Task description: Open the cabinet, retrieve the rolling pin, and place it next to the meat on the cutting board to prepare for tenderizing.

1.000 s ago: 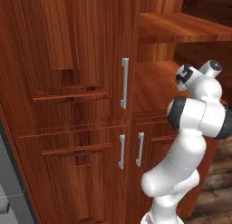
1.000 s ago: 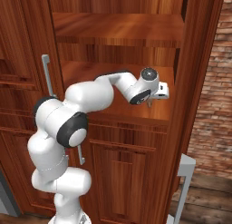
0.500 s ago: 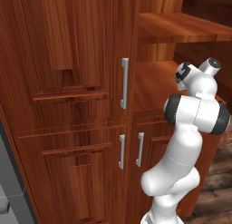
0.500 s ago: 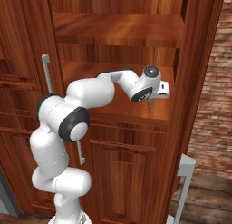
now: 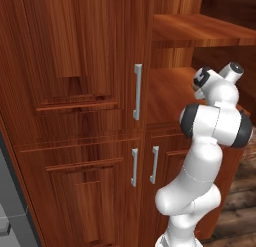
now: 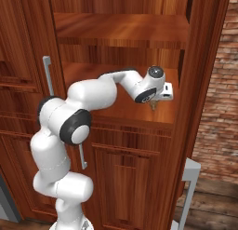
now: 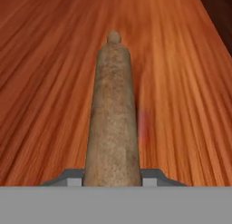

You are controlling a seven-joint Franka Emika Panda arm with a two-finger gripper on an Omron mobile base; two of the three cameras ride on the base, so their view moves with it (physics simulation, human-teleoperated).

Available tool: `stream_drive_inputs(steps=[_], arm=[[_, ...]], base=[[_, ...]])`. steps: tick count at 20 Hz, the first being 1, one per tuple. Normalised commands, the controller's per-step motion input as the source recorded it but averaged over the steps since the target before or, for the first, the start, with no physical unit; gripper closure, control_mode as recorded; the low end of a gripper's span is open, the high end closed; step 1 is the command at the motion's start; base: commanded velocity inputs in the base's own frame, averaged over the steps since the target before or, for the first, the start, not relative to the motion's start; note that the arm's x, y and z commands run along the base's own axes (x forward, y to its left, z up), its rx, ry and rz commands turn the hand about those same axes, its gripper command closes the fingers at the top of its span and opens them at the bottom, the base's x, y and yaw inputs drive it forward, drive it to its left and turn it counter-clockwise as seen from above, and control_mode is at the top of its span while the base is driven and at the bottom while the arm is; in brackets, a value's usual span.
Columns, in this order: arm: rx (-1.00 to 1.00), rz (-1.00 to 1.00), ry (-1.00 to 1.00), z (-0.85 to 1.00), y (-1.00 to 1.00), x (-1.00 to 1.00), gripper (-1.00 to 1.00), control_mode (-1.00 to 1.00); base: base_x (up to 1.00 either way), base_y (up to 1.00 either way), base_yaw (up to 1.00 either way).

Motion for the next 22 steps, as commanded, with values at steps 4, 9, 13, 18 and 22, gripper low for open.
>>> stream_drive_inputs(steps=[4, 9, 13, 18, 22], arm=[[0.00, 0.00, -0.08, -0.05, 0.49, -0.29, 1.00, -1.00], [0.00, 0.00, -0.03, 0.05, 0.44, -0.16, 1.00, -1.00], [0.00, 0.00, 0.00, 0.31, 0.29, 0.00, 1.00, -1.00], [0.00, 0.00, 0.00, 0.55, 0.08, -0.01, 1.00, -1.00], [0.00, 0.00, 0.00, 0.54, 0.00, -0.19, 1.00, -1.00]], base=[[0.00, 0.00, 0.00], [0.00, 0.00, 0.00], [0.00, 0.00, 0.00], [0.00, 0.00, 0.00], [0.00, 0.00, 0.00]])
